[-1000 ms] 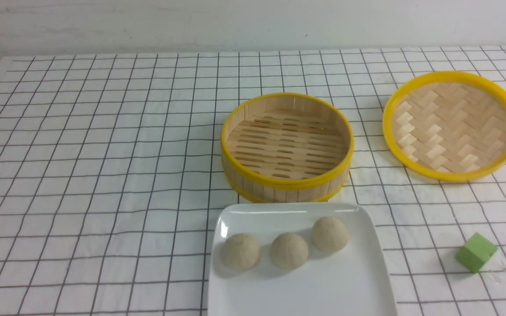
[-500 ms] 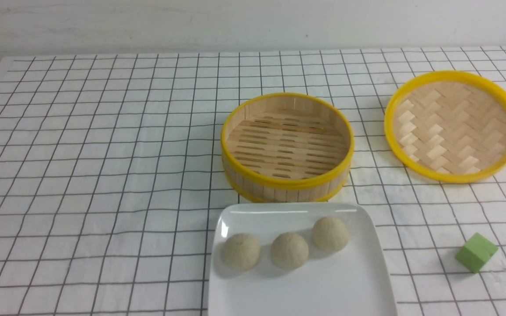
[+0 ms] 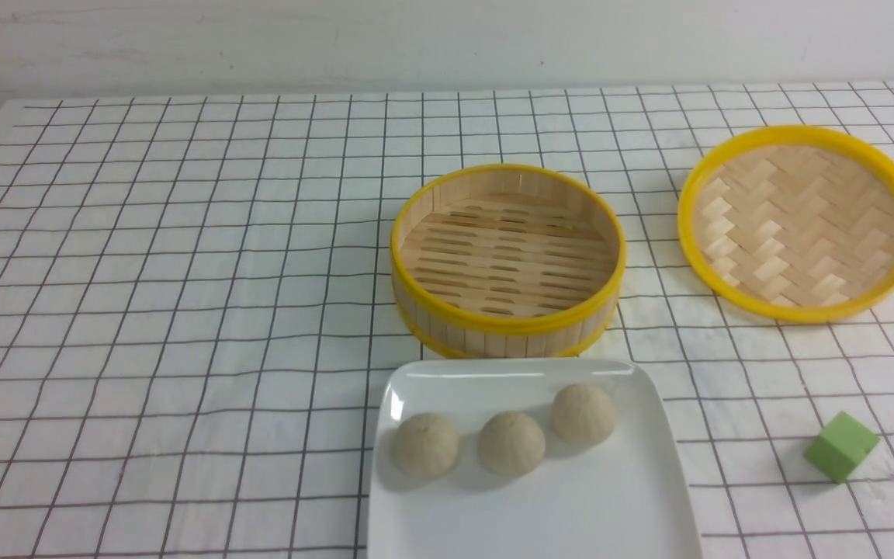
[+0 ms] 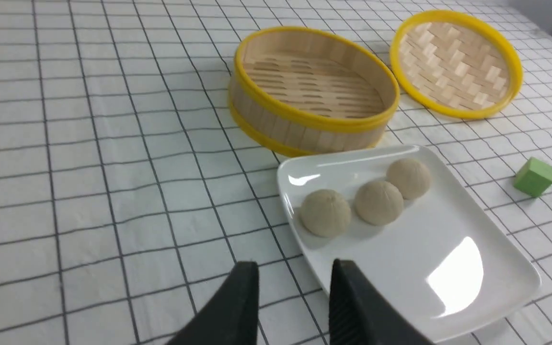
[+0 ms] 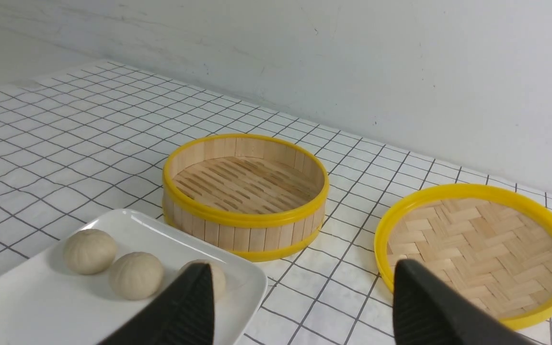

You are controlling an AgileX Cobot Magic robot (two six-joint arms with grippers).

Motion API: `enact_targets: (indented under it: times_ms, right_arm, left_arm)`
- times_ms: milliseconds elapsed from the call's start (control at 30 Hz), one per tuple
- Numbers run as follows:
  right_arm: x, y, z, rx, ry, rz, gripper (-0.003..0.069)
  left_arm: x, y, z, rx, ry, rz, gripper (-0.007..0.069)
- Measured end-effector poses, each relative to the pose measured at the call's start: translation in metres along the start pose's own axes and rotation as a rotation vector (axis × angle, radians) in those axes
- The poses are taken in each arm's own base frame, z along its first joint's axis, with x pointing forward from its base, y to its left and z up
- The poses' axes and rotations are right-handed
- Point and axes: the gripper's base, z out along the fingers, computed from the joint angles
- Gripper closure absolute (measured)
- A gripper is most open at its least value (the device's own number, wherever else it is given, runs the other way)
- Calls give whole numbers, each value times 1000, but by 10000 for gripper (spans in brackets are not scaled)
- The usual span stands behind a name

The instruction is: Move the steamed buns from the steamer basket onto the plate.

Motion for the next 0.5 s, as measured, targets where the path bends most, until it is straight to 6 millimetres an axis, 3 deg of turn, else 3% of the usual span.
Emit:
enact_targets:
  times_ms: [233,500]
  right_arm:
    - [0,0,0,-1,0,2,165]
    - [0,0,0,-1,0,2,165]
  left_arm:
    - [25,5,22,-18,45,-22,384]
    - [17,2,24,22,-61,-37,384]
